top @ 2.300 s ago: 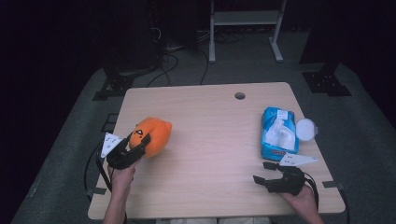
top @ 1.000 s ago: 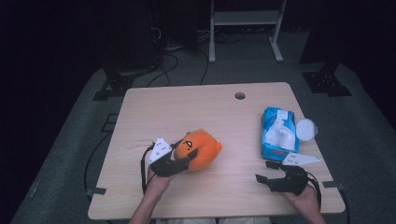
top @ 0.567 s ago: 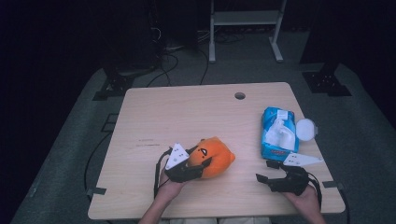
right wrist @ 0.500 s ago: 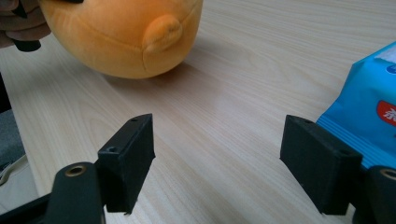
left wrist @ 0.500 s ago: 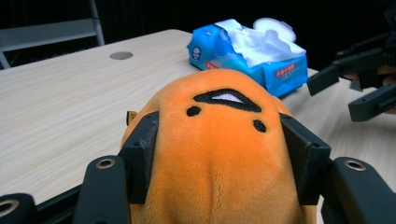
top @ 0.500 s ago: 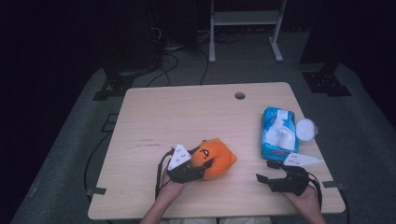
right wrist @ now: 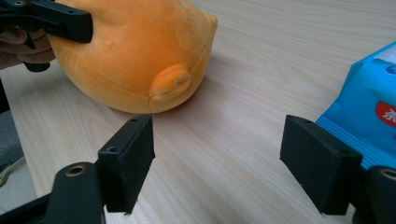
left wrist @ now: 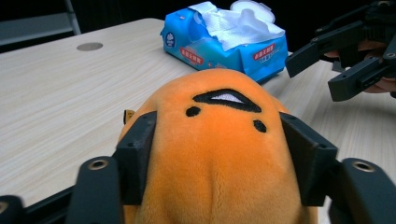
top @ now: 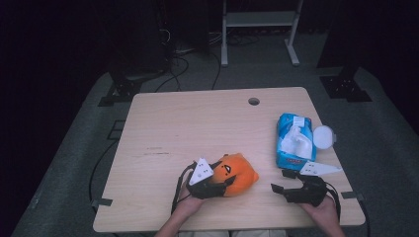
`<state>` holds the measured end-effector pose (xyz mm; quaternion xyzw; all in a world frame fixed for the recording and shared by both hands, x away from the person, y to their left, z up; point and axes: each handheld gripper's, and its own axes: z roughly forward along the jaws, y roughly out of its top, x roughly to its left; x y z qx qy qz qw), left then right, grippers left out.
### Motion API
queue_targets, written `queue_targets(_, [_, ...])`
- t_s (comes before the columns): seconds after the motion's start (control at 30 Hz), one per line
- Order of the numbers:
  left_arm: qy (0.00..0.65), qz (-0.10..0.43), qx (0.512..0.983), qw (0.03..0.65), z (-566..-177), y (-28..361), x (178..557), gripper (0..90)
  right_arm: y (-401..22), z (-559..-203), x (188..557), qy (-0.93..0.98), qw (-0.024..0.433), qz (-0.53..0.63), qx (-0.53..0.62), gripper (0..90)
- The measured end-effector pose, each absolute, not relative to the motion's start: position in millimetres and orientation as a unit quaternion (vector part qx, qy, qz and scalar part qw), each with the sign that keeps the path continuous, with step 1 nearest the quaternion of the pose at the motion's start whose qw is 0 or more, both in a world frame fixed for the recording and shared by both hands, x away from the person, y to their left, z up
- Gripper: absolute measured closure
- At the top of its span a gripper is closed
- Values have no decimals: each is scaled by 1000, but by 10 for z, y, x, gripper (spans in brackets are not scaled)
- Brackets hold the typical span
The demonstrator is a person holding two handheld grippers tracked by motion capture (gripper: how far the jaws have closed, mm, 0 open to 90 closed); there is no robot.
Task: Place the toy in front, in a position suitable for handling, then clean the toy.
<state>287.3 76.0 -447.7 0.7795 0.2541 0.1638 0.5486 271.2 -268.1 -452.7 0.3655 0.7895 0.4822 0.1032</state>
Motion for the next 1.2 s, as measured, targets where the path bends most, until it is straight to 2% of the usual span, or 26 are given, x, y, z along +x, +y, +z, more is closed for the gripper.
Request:
queue_targets(0.07, [258, 163, 778, 549, -4484, 766, 2877, 322, -2679, -4528, 2712, 790, 104, 481, 365, 249])
queue_targets(0.17, [269, 164, 775, 547, -4463, 800, 2890, 196, -2678, -4516, 2701, 789, 107, 482, 366, 249])
queue_targets(0.3, [267, 165, 776, 547, -4443, 862, 2862, 159, -2707, -4484, 2698, 786, 121, 481, 369, 250])
queue_targets(0.43, [261, 177, 769, 555, -4395, 958, 2797, 159, -2757, -4421, 2677, 775, 139, 488, 376, 250])
queue_targets(0.6, [271, 187, 764, 556, -4373, 1063, 2792, 142, -2764, -4290, 2653, 781, 198, 466, 366, 252])
queue_targets(0.77, [275, 184, 763, 555, -4379, 1098, 2798, 142, -2801, -4199, 2700, 774, 218, 469, 365, 252])
queue_targets(1.0, [279, 182, 762, 555, -4399, 1083, 2844, 131, -3046, -4054, 3018, 742, 260, 468, 403, 252])
queue_targets(1.2, [271, 186, 765, 554, -4394, 1075, 2823, 131, -3180, -4054, 3272, 731, 264, 456, 434, 252])
